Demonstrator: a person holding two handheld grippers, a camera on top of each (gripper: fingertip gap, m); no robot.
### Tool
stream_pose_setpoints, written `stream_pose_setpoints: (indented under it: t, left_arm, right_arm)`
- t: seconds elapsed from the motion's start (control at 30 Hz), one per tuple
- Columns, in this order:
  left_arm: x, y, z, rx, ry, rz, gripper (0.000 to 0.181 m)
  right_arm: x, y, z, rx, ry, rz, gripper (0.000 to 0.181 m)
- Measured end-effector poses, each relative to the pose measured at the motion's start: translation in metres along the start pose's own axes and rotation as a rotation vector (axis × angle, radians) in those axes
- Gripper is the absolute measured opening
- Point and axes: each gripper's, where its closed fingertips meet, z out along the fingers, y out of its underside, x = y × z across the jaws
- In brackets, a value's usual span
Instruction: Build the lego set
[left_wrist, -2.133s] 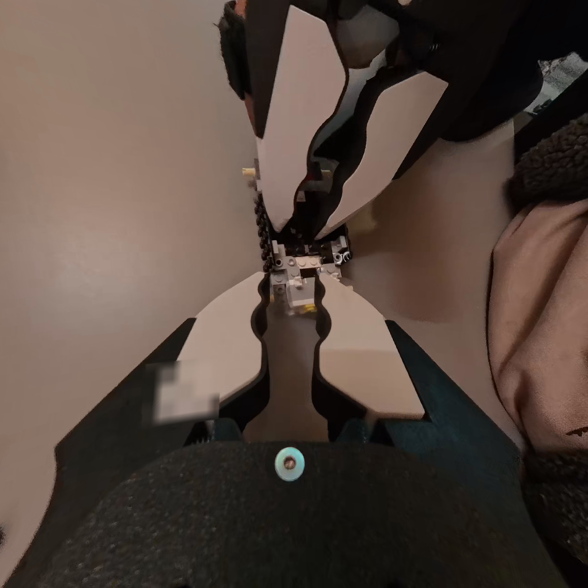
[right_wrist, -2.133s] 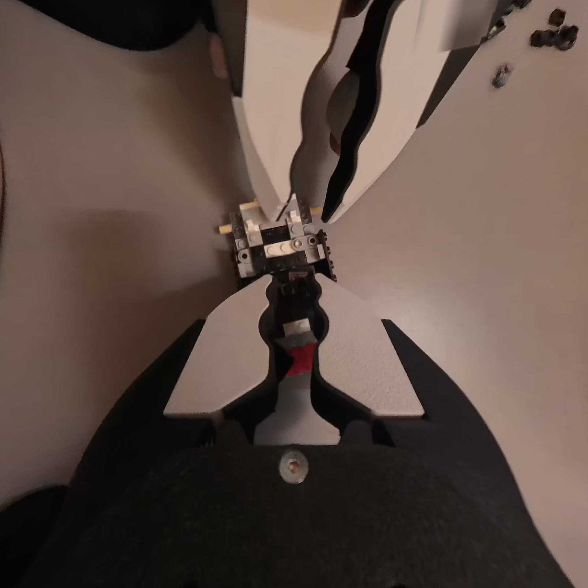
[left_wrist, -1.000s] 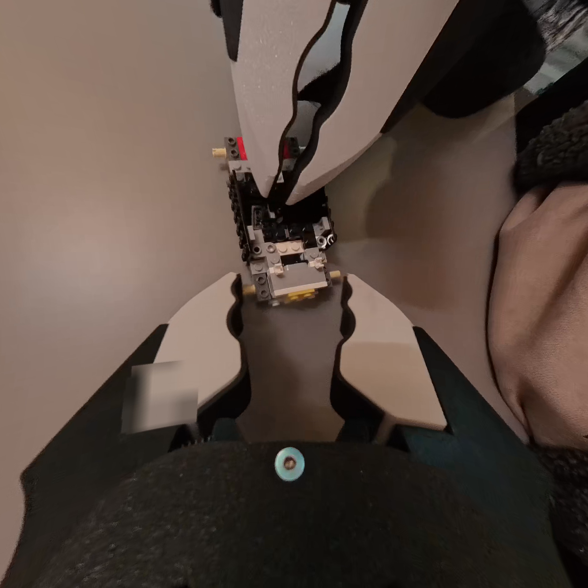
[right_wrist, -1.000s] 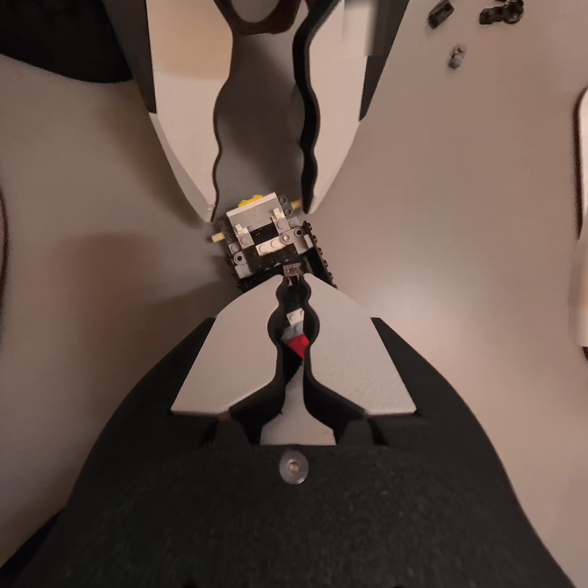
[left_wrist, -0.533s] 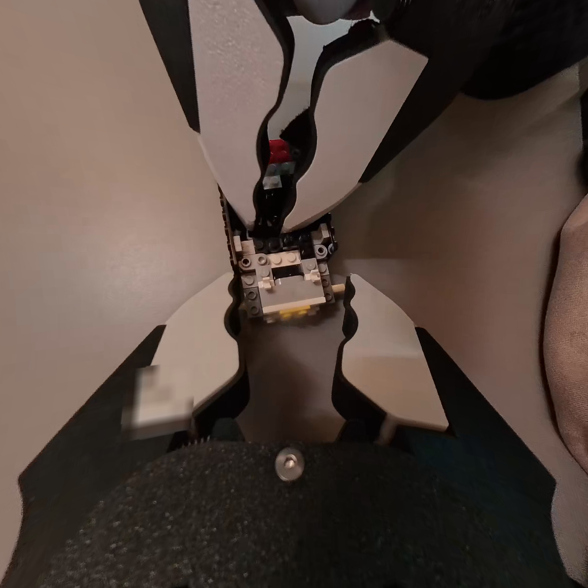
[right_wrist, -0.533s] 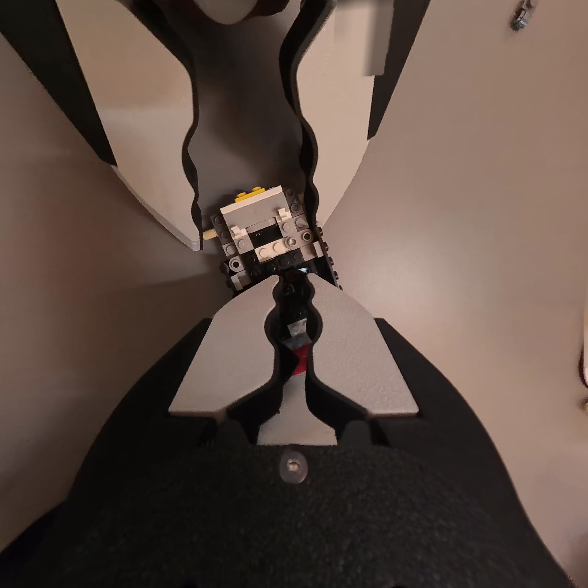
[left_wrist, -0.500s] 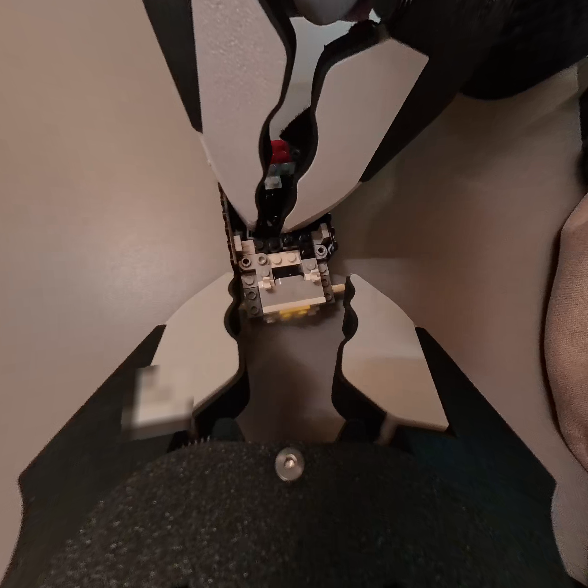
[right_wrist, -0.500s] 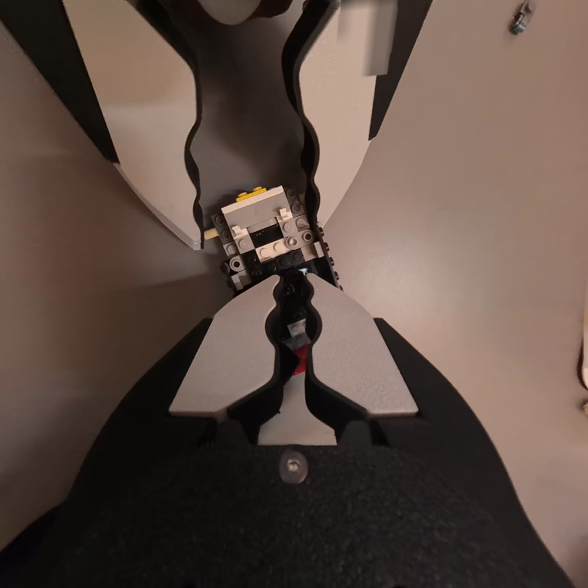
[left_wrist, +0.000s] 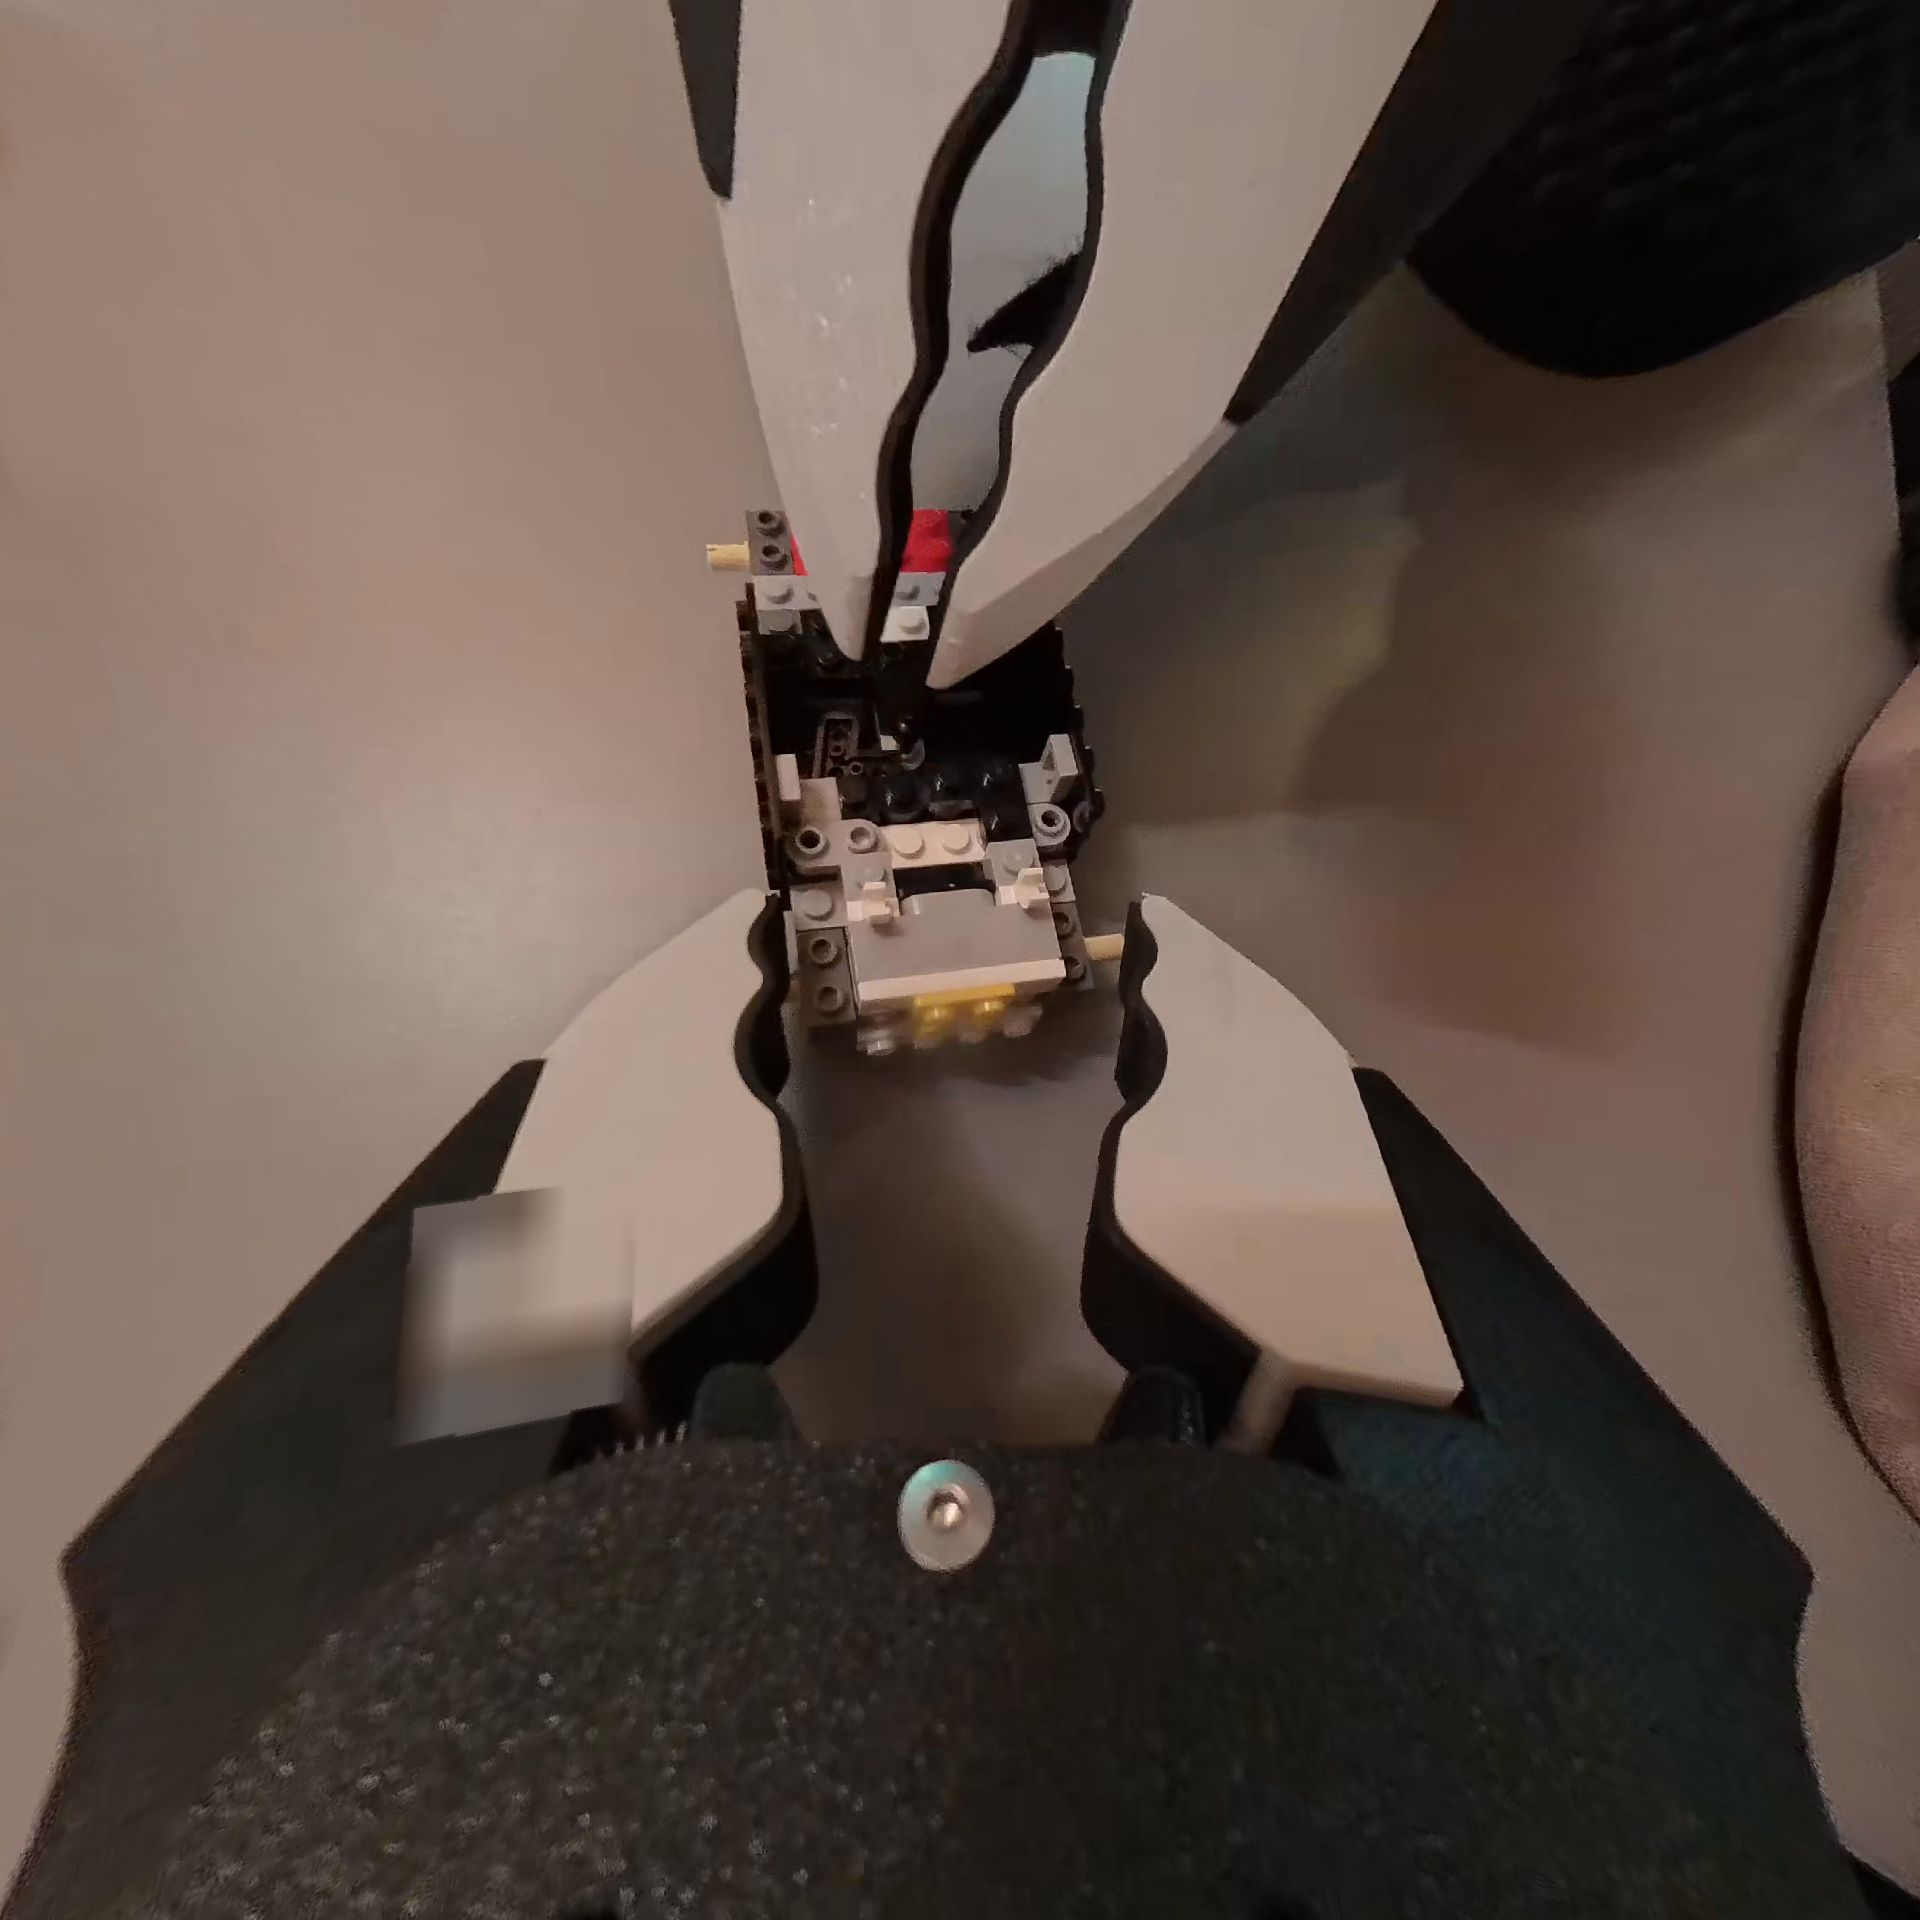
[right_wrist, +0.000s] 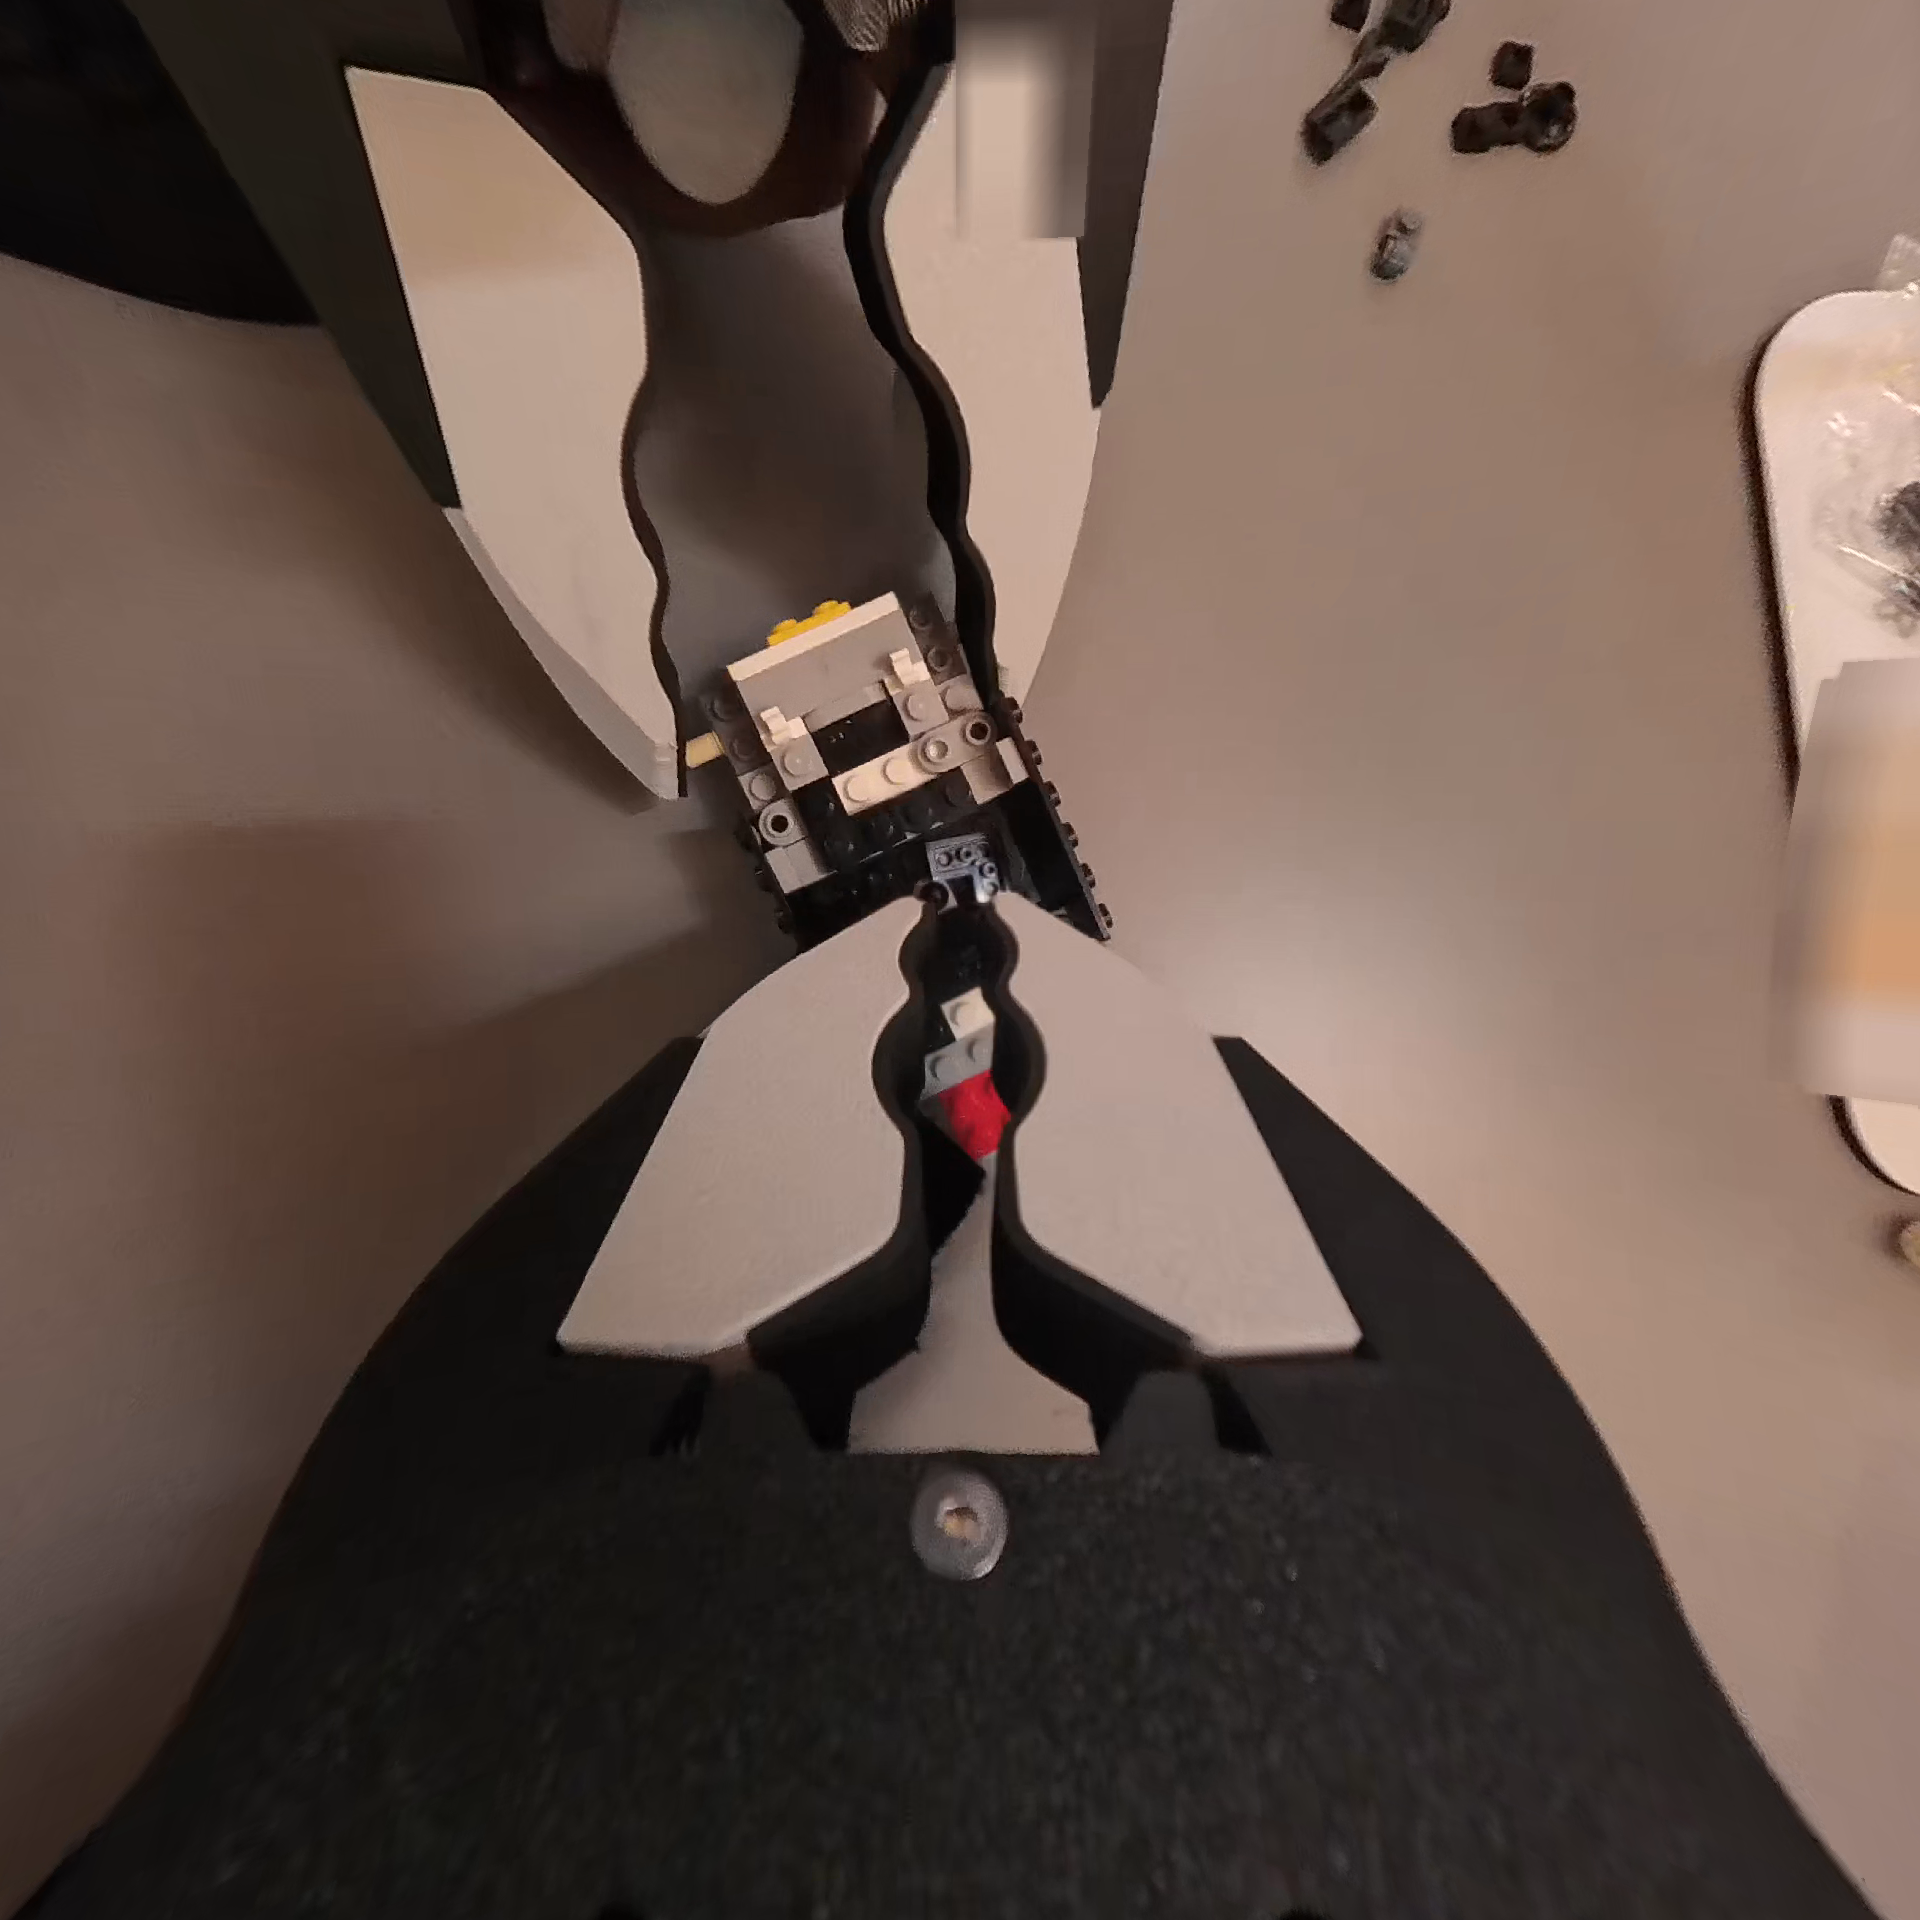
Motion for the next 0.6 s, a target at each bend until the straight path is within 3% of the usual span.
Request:
stream_pose_setpoints:
  t: [0.1, 0.37, 0.6]
  left_arm:
    - [0.002, -0.001, 0.000, -0.003, 0.003, 0.007, 0.061]
    - [0.006, 0.005, 0.003, -0.038, 0.036, -0.012, 0.061]
    - [0.002, 0.004, 0.001, -0.017, 0.035, -0.042, 0.061]
  right_arm:
    - [-0.002, -0.004, 0.005, 0.008, 0.003, -0.004, 0.012]
    - [-0.008, 0.002, 0.020, -0.147, -0.013, -0.092, 0.012]
    - [-0.007, -0.005, 0.013, -0.043, -0.041, -0.025, 0.000]
